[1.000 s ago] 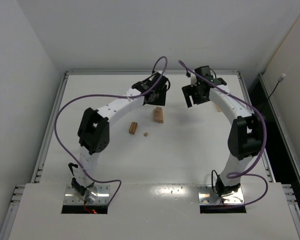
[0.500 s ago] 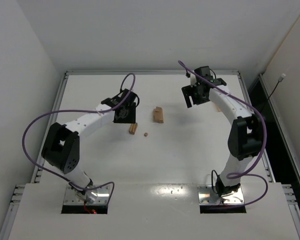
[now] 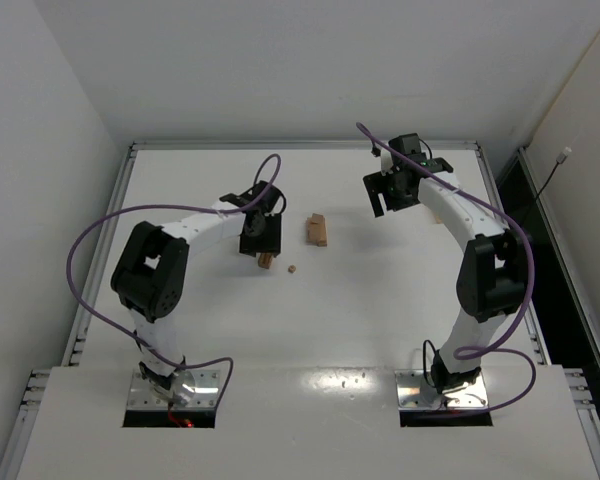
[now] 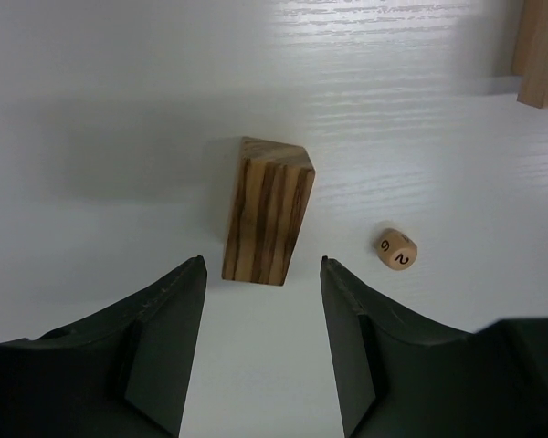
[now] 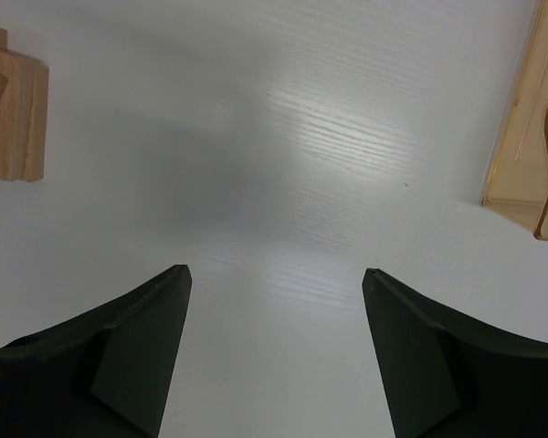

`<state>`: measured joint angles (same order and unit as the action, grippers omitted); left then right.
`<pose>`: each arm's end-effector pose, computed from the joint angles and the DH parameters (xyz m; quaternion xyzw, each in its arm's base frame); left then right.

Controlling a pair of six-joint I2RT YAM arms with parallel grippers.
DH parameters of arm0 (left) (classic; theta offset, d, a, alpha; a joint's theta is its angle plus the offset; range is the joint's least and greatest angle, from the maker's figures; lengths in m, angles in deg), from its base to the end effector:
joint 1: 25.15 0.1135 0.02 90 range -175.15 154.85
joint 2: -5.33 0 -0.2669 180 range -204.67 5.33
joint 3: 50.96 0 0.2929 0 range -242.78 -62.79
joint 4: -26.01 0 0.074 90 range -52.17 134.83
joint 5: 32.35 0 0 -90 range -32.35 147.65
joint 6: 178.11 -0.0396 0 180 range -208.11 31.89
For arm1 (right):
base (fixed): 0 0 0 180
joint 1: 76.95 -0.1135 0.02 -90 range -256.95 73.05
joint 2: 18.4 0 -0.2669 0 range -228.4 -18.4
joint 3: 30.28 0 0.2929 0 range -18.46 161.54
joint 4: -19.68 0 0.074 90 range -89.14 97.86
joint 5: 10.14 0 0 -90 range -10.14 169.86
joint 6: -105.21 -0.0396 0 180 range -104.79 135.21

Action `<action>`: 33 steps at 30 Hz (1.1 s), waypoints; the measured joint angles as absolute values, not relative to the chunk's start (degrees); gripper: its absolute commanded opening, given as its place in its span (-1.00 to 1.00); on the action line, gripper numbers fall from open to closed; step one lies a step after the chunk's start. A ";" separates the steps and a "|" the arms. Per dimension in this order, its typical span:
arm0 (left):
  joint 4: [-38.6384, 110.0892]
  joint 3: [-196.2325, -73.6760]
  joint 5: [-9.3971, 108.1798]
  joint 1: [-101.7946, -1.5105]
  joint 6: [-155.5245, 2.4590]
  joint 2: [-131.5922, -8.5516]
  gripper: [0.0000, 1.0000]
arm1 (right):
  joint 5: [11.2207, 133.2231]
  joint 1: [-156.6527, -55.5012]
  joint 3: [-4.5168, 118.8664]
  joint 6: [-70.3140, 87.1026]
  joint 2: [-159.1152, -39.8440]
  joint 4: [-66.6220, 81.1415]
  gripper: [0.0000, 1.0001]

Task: Build the wood block tower

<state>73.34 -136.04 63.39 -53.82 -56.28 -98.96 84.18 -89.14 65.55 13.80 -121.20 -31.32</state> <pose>0.3595 -0.1921 0.1717 -0.0371 0.9772 -0.0599 0.2001 0.4210 0.0879 0.2420 -0.0799 0.9572 -0.0033 0.2780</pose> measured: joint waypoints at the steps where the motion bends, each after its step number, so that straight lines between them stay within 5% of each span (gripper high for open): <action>1: 73.51 -136.59 63.17 -53.82 -56.12 -99.79 0.00 | 84.18 -89.14 65.55 13.80 -121.20 -31.30 0.46; 12: 73.93 -140.30 63.22 -53.86 -55.84 -105.78 -0.20 | 84.18 -89.09 65.55 13.80 -121.22 -31.37 0.46; 16: 74.19 -140.67 63.76 -53.91 -55.75 -106.74 -0.86 | 84.18 -89.09 65.55 13.80 -121.22 -31.37 0.46; 18: 74.23 -140.74 64.24 -53.93 -55.69 -106.85 -1.00 | 84.18 -89.09 65.55 13.80 -121.22 -31.37 0.46; 33: 78.52 -164.39 64.77 -55.41 -55.16 -108.20 -1.00 | 84.59 -89.09 64.89 13.80 -121.12 -31.19 0.46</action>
<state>78.52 -164.39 64.77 -55.41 -55.16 -108.20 84.59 -89.09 64.89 13.80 -121.12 -31.19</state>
